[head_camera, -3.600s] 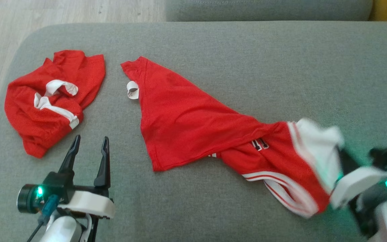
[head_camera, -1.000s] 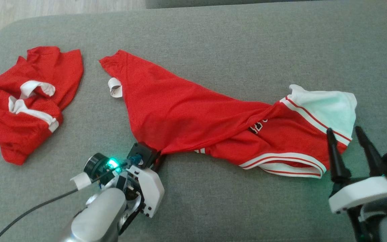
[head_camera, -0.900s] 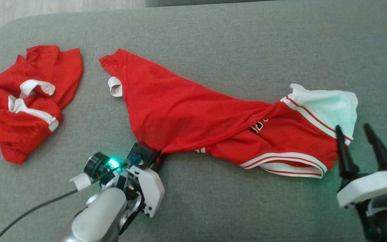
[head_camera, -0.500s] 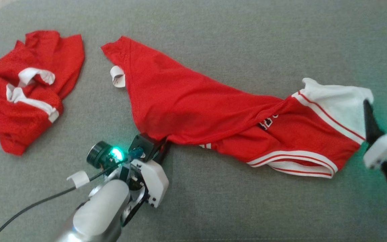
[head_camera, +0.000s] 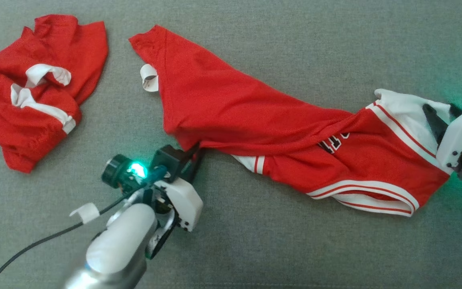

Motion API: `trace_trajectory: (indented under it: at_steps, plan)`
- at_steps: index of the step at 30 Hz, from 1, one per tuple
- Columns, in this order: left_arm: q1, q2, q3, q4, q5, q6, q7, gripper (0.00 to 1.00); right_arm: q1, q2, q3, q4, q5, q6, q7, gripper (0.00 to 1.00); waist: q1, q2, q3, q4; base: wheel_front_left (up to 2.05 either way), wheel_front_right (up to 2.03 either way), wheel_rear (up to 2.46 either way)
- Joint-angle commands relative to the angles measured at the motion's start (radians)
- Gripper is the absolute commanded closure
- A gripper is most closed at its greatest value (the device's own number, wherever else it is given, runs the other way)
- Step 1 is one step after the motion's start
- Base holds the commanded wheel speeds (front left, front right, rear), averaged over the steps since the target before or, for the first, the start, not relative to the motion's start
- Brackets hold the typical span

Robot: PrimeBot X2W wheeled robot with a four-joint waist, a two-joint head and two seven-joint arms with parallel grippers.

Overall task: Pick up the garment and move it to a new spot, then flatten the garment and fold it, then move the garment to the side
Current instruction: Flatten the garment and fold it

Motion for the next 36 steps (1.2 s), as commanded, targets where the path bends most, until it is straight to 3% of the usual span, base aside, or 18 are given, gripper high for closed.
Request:
trace_trajectory:
  at_steps: [1,5,9,13,17,22,28,32,36]
  plan:
    - [-0.007,0.028,0.05,-0.026,-0.008,0.015,-0.011,1.0,0.056,-0.005,0.049,0.018,0.015,-0.001,0.042,1.0,0.0,0.0,-0.008,0.0,0.0,0.0,0.0]
    - [0.012,0.046,0.077,-0.065,-0.018,0.042,-0.041,1.0,0.081,-0.014,0.051,-0.023,0.059,-0.001,0.068,1.0,0.0,0.0,-0.03,-0.008,0.0,0.0,0.0]
    - [0.024,0.074,0.109,-0.136,-0.022,0.071,-0.072,1.0,0.105,-0.028,0.002,-0.132,0.048,-0.001,0.004,1.0,0.0,0.0,-0.064,-0.019,0.0,0.0,0.0]
    - [0.018,0.114,0.156,-0.26,-0.013,0.109,-0.108,1.0,0.122,-0.036,-0.083,-0.312,0.004,-0.001,-0.1,1.0,0.0,0.0,-0.113,-0.028,0.0,0.0,0.0]
    - [-0.014,0.165,0.211,-0.421,0.008,0.146,-0.122,1.0,0.156,-0.035,-0.199,-0.555,-0.055,-0.001,-0.127,1.0,0.0,0.0,-0.164,-0.03,0.0,0.0,0.0]
    - [-0.091,0.231,0.283,-0.632,0.05,0.185,-0.107,1.0,0.187,0.009,-0.351,-0.861,-0.143,-0.001,-0.084,1.0,0.0,0.0,-0.22,-0.033,0.0,0.0,0.0]
    - [-0.223,0.279,0.343,-0.785,0.081,0.189,-0.052,1.0,0.132,0.025,-0.446,-1.123,-0.19,-0.001,0.009,1.0,0.0,0.0,-0.255,-0.045,0.0,0.0,0.0]
    - [-0.296,0.287,0.367,-0.829,0.068,0.183,-0.006,1.0,0.067,0.01,-0.476,-1.199,-0.182,-0.001,0.075,1.0,0.0,0.0,-0.262,-0.055,0.0,0.0,0.0]
    - [-0.336,0.274,0.363,-0.812,0.038,0.17,0.029,1.0,0.021,0.0,-0.468,-1.17,-0.143,-0.001,0.126,1.0,0.0,0.0,-0.255,-0.065,0.0,0.0,0.0]
